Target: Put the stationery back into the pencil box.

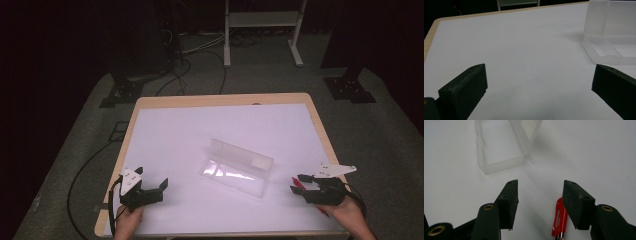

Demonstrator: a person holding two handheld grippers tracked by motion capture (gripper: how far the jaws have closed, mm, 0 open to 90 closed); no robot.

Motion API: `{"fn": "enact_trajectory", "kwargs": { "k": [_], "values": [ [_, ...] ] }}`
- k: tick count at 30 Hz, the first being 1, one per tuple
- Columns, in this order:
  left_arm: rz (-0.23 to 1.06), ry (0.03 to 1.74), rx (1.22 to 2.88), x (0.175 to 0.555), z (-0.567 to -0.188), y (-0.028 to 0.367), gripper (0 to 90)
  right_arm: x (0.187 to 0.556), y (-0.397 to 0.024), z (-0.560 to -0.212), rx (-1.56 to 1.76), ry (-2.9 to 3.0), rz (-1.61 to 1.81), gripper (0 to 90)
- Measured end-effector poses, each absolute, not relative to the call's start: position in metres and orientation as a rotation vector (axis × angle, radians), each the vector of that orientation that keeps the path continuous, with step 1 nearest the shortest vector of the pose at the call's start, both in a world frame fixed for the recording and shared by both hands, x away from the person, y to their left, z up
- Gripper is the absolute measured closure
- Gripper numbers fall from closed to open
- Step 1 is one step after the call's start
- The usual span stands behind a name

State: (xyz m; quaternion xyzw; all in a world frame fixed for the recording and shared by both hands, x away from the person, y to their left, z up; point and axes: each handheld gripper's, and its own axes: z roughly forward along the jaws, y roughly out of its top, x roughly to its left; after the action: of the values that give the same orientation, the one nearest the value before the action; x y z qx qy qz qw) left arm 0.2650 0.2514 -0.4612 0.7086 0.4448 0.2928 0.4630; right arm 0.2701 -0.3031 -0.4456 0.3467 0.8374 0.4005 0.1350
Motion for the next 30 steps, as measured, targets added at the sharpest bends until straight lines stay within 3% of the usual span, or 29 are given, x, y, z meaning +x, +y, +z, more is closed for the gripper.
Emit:
{"fn": "enact_trajectory", "kwargs": {
  "k": [30],
  "values": [
    [0.721,1.095,1.741,0.265,-0.461,0.251,0.0,0.245,-0.333,-0.468,1.171,2.356,1.046,61.5]
  ]
}}
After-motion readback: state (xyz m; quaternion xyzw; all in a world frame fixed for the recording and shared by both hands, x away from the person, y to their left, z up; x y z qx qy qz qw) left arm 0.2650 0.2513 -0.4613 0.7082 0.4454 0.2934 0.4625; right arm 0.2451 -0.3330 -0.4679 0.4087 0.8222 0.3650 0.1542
